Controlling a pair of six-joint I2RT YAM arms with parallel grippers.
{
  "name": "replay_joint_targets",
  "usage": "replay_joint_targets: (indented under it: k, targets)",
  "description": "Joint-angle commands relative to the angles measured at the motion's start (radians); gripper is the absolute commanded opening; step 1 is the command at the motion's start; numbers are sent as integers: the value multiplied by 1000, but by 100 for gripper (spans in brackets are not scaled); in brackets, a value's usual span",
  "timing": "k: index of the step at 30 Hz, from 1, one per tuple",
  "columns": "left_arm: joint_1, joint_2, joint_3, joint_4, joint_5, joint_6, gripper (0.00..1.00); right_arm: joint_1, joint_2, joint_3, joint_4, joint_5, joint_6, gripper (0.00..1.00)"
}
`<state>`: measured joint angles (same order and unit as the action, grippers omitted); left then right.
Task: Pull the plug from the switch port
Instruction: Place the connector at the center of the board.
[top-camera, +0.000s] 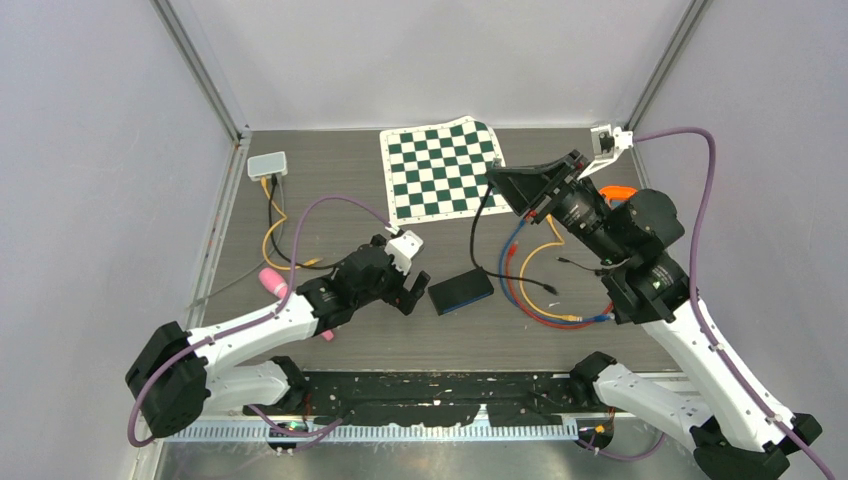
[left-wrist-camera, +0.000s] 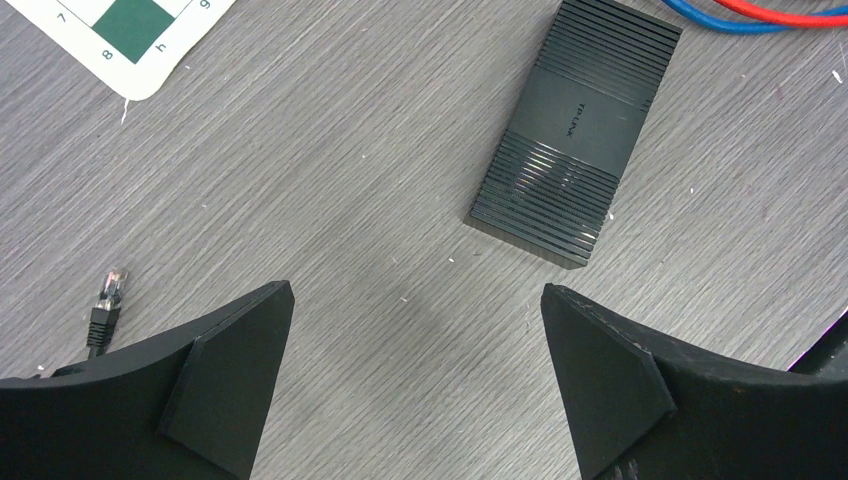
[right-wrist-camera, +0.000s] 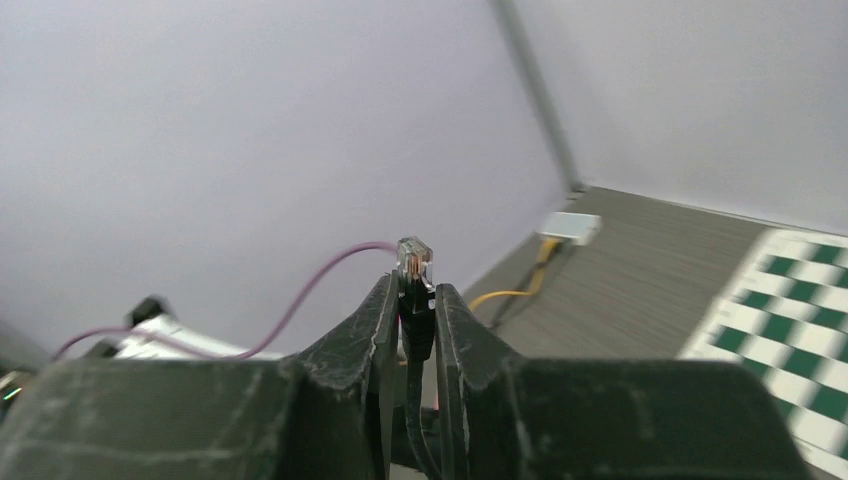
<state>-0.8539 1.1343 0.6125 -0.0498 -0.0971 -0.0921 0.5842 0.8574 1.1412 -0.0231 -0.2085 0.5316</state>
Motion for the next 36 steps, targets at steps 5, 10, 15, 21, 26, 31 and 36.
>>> replay_joint_targets:
  k: [5, 10, 15, 21, 26, 31, 36]
  targets:
    - [6, -14, -2, 21, -22, -3, 100, -201, 68, 108, -554, 378, -228, 5]
    - [6, -10, 2, 26, -28, -1, 100, -447, 83, -67, -482, 107, -204, 5]
    - [5, -10, 10, 13, -26, -1, 100, -480, 297, -79, -436, -48, -216, 5]
    - [6, -36, -9, -2, -51, -10, 100, -481, 499, 26, -404, -72, -222, 5]
    - [7, -58, -42, 0, -98, -57, 100, -486, 609, 77, -396, 29, -245, 11]
    - [12, -48, -48, -7, -106, -118, 100, -500, 685, 106, -369, 17, -231, 20]
    - [15, -3, -27, -22, -64, -172, 100, -498, 705, 137, -412, -32, -216, 56]
